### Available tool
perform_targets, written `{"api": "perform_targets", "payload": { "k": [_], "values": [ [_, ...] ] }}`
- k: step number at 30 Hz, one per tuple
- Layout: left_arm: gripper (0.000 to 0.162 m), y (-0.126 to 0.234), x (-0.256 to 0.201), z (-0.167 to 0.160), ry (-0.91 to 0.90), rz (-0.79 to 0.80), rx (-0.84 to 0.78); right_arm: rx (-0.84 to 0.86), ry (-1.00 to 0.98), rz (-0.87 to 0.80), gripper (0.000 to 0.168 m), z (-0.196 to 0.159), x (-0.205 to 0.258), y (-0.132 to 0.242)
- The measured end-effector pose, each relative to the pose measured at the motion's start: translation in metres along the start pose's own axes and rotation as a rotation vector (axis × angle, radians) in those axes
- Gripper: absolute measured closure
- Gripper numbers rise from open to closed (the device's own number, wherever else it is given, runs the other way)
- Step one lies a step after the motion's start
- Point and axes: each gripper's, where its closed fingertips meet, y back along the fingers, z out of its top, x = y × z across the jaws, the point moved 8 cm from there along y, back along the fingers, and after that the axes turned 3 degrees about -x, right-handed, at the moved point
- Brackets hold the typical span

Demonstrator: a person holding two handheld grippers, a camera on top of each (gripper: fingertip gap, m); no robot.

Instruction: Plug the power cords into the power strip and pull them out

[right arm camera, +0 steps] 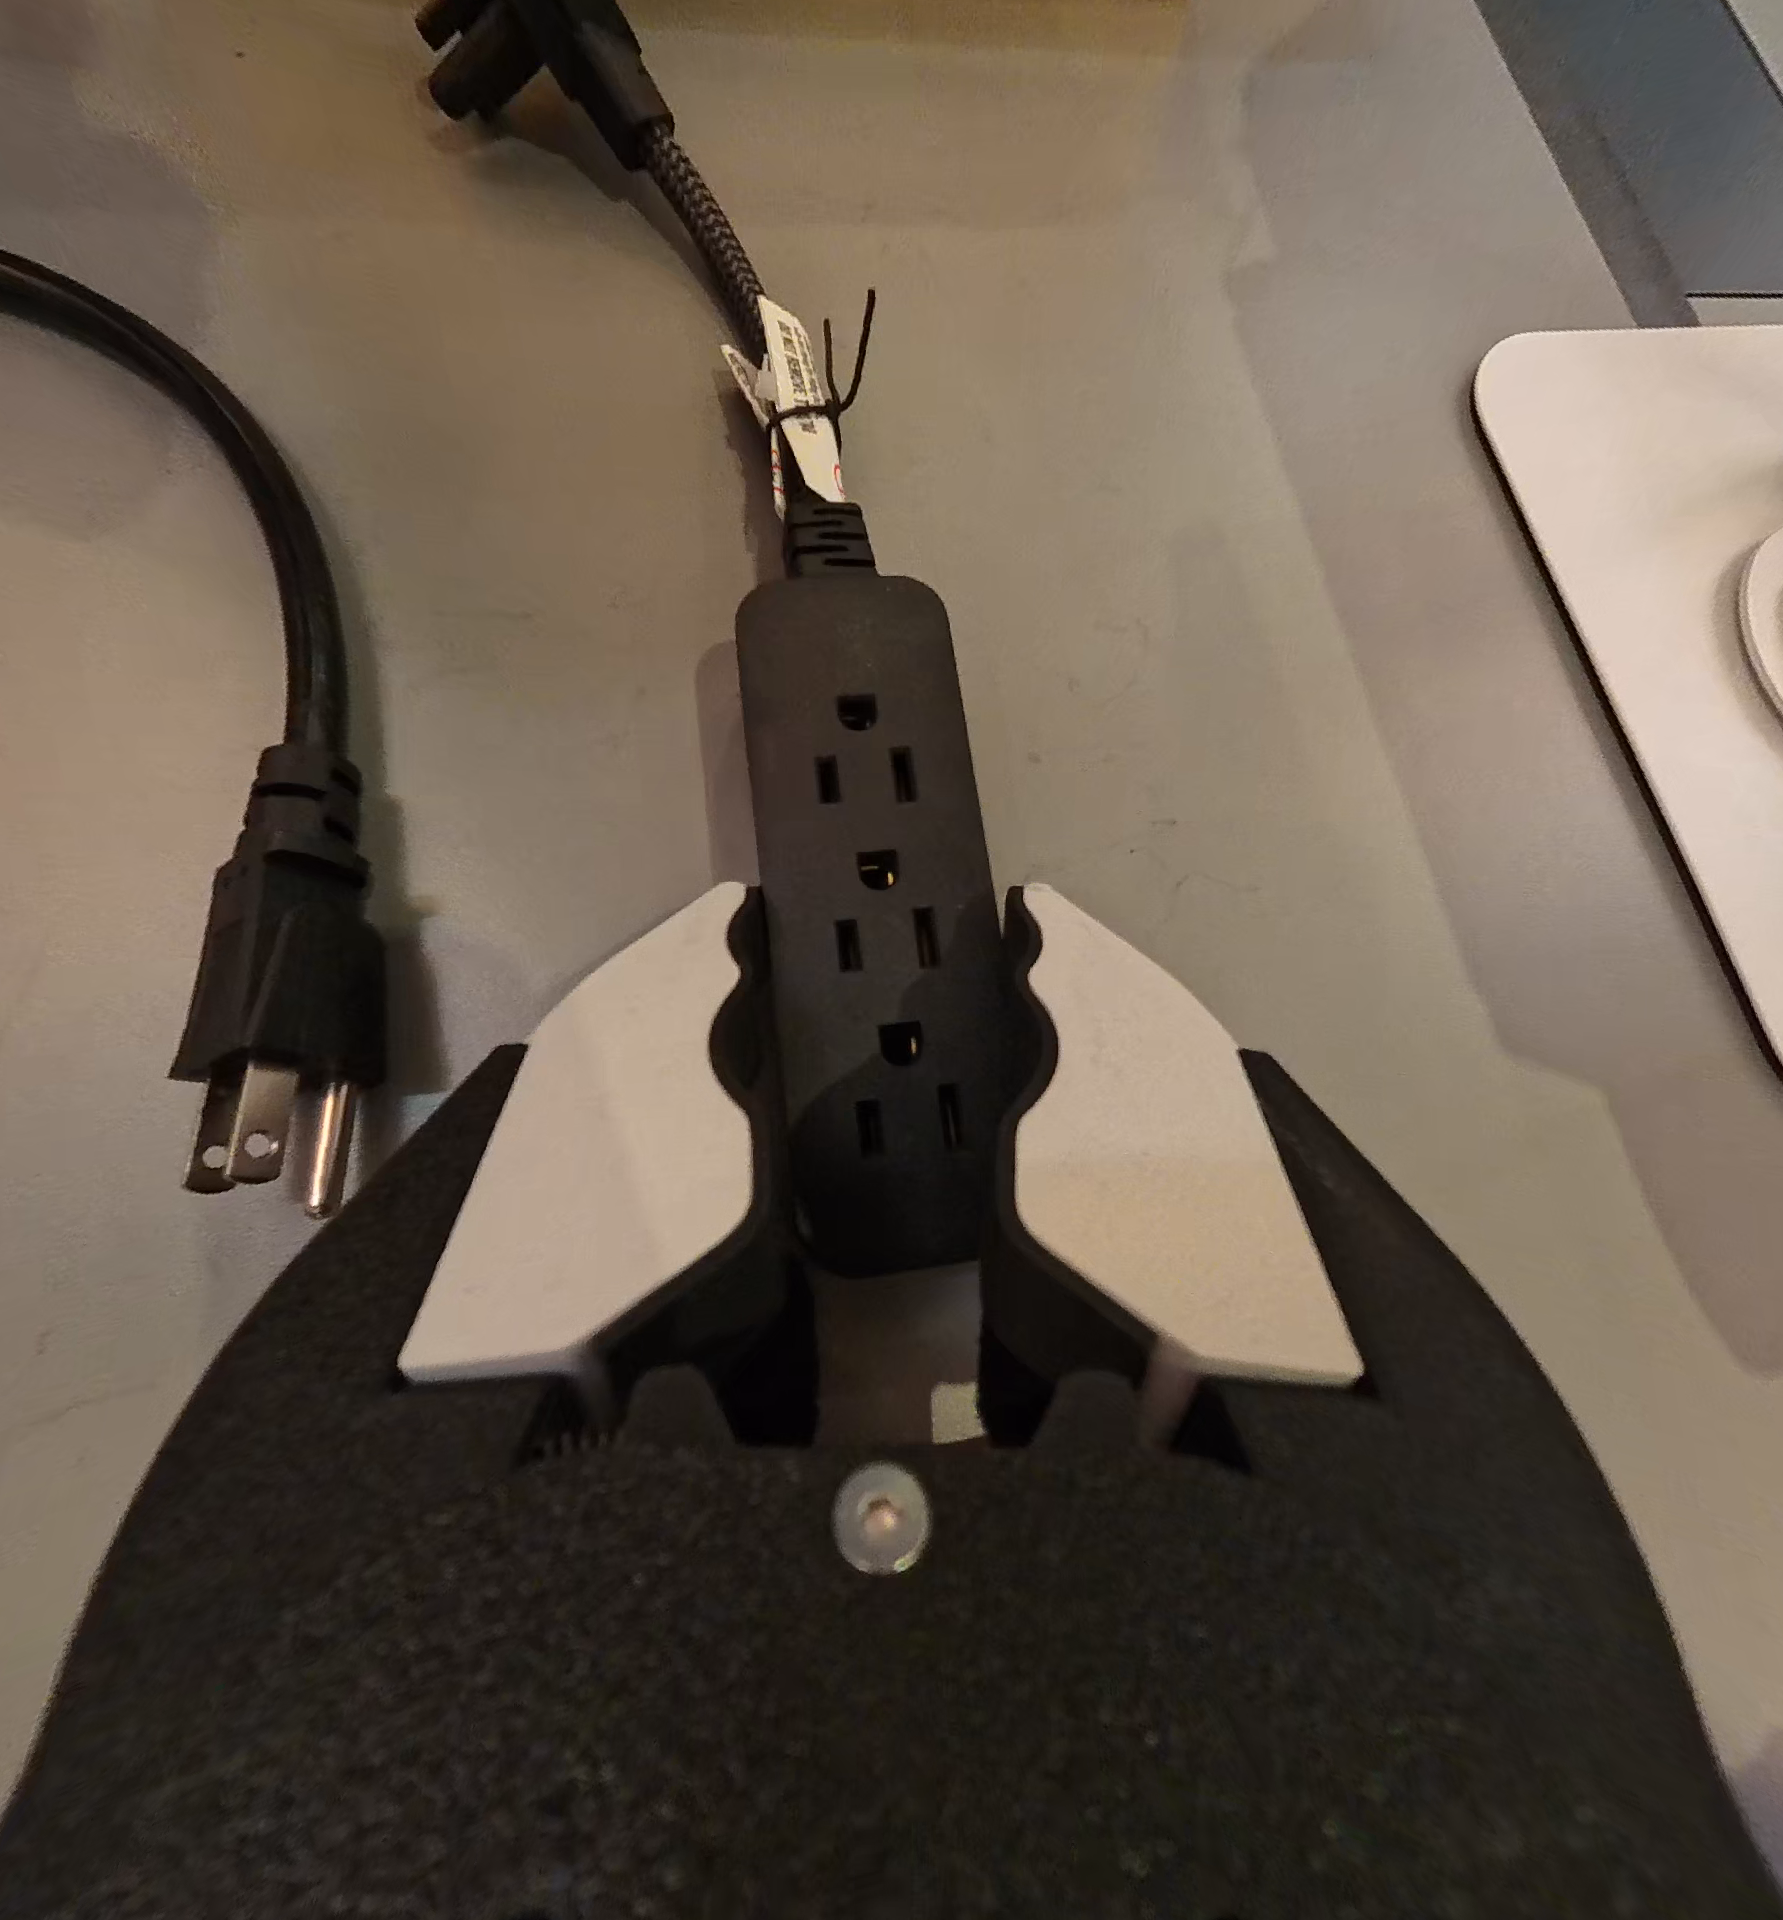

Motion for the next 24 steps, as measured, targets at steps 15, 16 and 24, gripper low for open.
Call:
{"api": "perform_targets", "payload": {
  "k": [15,16,24],
  "values": [
    [0.146,-0.1,-0.006,-0.028,-0.137,-0.073,-0.149,0.001,-0.013,0.01,0.125,0.0,-0.001,0.0],
    [0.146,-0.101,-0.007,-0.026,-0.162,-0.074,-0.146,0.001,-0.012,0.01,0.124,0.0,-0.001,0.0],
    [0.147,-0.097,-0.005,-0.023,-0.046,-0.143,-0.057,0.0,-0.008,0.006,0.124,0.0,0.0,0.0]
  ]
}}
